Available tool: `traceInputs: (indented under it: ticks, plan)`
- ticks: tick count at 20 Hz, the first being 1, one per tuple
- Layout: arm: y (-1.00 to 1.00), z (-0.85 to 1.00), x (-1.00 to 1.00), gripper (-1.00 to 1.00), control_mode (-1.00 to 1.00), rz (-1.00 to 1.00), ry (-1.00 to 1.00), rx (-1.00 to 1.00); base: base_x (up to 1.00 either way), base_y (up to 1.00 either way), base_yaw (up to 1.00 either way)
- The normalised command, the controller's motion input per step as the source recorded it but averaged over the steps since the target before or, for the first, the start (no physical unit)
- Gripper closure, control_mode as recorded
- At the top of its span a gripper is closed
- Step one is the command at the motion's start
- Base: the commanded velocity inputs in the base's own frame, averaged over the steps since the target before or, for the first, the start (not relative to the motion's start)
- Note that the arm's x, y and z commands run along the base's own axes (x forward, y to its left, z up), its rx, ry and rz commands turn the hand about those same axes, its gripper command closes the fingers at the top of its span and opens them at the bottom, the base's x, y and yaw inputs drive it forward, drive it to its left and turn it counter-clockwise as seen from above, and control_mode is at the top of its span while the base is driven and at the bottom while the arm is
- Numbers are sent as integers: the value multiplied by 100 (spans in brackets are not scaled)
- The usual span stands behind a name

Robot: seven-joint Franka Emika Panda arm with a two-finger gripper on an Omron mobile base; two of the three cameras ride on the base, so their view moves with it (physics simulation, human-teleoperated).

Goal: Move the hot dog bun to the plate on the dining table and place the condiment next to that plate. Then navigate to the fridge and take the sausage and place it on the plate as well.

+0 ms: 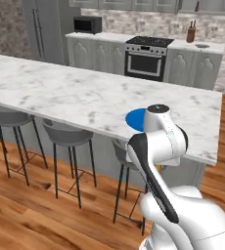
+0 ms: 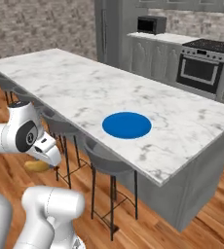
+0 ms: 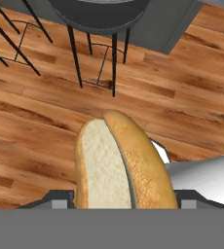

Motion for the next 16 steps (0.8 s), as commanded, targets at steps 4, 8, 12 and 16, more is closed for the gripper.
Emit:
traceInputs:
  ticks: [4, 8, 12, 16]
  plan:
    - [0, 0, 0, 100, 100, 0, 0, 0, 62, 72, -54]
    - [0, 0, 0, 100, 100, 0, 0, 0, 69, 61, -54]
    - [0, 0, 0, 100, 100, 0, 0, 0, 77, 48, -54]
    - [0, 0, 0, 100, 100, 0, 0, 0, 91, 9, -47]
